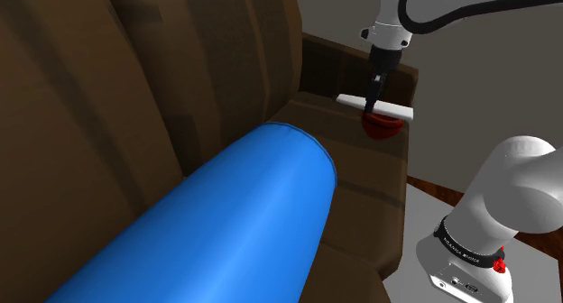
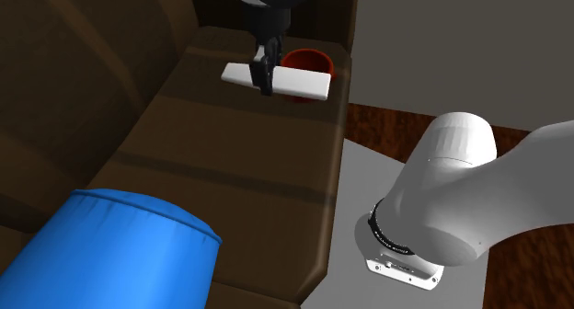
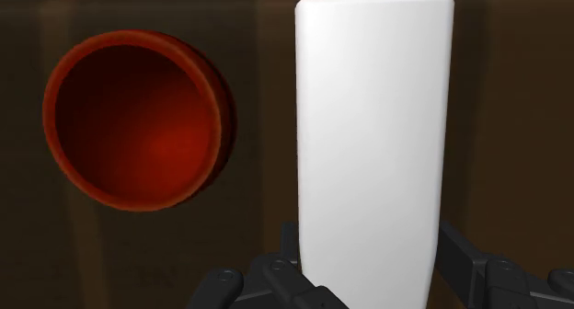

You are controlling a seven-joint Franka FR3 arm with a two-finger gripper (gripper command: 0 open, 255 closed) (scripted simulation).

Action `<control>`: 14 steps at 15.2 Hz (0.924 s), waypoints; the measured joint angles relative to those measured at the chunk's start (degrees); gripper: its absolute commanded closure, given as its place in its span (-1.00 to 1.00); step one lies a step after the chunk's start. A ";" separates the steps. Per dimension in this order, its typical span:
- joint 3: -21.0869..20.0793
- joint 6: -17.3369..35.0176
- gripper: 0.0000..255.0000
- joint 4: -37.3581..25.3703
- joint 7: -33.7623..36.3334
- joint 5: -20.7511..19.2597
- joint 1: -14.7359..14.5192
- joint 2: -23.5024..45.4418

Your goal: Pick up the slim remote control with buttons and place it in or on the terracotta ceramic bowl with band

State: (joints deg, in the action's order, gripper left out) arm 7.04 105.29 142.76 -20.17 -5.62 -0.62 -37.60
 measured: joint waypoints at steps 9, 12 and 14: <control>10.90 1.54 1.00 -5.60 -12.74 -5.24 4.54 6.03; 14.29 2.26 1.00 -7.45 -16.75 -6.29 5.66 8.17; 15.09 3.60 1.00 -6.93 -17.49 -6.55 5.85 8.91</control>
State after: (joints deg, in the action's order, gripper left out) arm 22.13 108.89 135.83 -37.67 -12.17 5.24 -28.69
